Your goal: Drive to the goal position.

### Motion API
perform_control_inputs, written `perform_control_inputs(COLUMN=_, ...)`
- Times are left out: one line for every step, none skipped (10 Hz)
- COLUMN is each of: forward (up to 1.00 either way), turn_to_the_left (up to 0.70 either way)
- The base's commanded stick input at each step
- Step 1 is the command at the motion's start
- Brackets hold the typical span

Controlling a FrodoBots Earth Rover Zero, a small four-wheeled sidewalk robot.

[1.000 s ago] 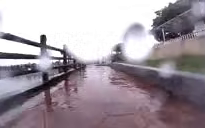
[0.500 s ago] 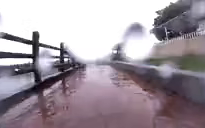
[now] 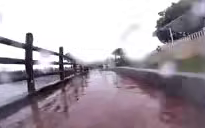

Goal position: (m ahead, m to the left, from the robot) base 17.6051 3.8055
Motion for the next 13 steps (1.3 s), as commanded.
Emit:
perform_control_inputs(forward=1.0, turn_to_the_left=0.0)
perform_control_inputs(forward=1.0, turn_to_the_left=0.0)
perform_control_inputs(forward=1.0, turn_to_the_left=0.0)
perform_control_inputs(forward=1.0, turn_to_the_left=0.0)
perform_control_inputs(forward=1.0, turn_to_the_left=0.0)
perform_control_inputs(forward=1.0, turn_to_the_left=0.0)
perform_control_inputs(forward=1.0, turn_to_the_left=0.0)
perform_control_inputs(forward=1.0, turn_to_the_left=0.0)
perform_control_inputs(forward=1.0, turn_to_the_left=0.0)
perform_control_inputs(forward=1.0, turn_to_the_left=0.01)
perform_control_inputs(forward=1.0, turn_to_the_left=0.05)
perform_control_inputs(forward=1.0, turn_to_the_left=0.08)
perform_control_inputs(forward=1.0, turn_to_the_left=0.0)
